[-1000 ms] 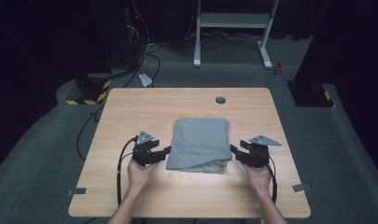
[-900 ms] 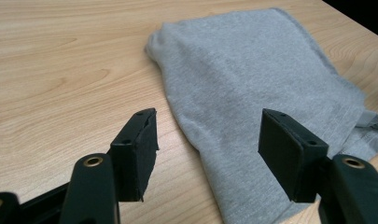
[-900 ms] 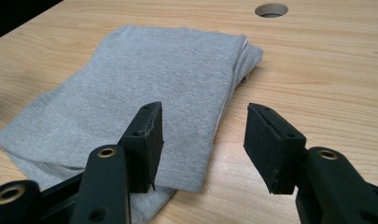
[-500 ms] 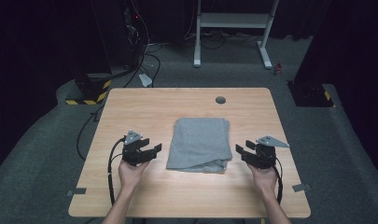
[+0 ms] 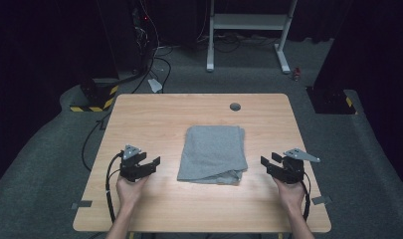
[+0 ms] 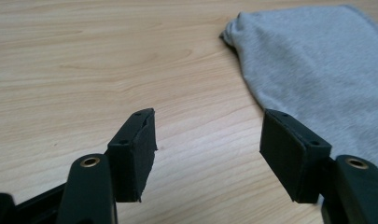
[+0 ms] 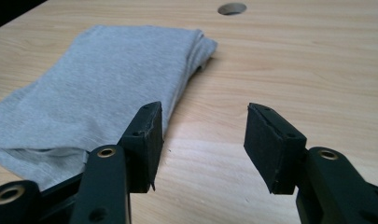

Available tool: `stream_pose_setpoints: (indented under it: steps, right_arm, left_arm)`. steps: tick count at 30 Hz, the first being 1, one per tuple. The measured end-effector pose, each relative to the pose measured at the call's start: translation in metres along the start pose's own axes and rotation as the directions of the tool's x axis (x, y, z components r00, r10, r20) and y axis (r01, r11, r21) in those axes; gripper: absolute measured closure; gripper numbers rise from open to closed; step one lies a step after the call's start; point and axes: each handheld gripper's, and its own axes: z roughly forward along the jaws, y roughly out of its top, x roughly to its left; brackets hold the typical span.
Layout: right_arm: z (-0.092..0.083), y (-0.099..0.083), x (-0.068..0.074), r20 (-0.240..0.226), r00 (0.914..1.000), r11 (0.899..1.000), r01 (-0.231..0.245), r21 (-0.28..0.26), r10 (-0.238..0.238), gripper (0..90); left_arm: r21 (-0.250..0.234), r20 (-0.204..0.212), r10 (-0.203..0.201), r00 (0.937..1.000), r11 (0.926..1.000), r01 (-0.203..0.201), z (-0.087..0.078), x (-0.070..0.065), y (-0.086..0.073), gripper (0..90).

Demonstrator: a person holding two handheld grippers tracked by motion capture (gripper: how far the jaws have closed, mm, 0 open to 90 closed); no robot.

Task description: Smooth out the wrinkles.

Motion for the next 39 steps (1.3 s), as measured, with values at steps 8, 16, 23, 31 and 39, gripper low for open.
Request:
stream_pose_setpoints:
  steps: [8, 16, 23, 31, 39]
  right_arm:
    - [-0.003, -0.011, -0.011, 0.044, 0.999, 0.999, -0.004, 0.04, 0.003, 49.0]
    - [-0.001, -0.021, -0.014, 0.089, 0.9956, 0.996, 0.02, 0.082, -0.027, 48.7]
    - [0.007, -0.029, -0.016, 0.136, 0.9883, 0.989, 0.051, 0.137, -0.069, 47.6]
    - [0.017, -0.037, -0.015, 0.151, 0.9805, 0.976, 0.096, 0.198, -0.127, 46.4]
    - [0.02, -0.041, -0.019, 0.151, 0.9818, 0.978, 0.085, 0.192, -0.115, 41.9]
  left_arm:
    - [0.026, -0.036, 0.007, 0.9993, 0.9996, -0.006, 0.004, 0.006, -0.009, 35.4]
    - [0.058, -0.064, 0.014, 0.9978, 0.9983, -0.011, 0.013, 0.008, -0.02, 35.0]
    - [0.081, -0.088, 0.019, 0.996, 0.9967, -0.012, 0.018, 0.009, -0.026, 34.6]
    - [0.108, -0.104, 0.053, 0.9932, 0.9933, -0.042, 0.025, 0.002, -0.032, 33.8]
    - [0.103, -0.111, 0.073, 0.9912, 0.9928, -0.061, 0.027, -0.001, -0.034, 32.9]
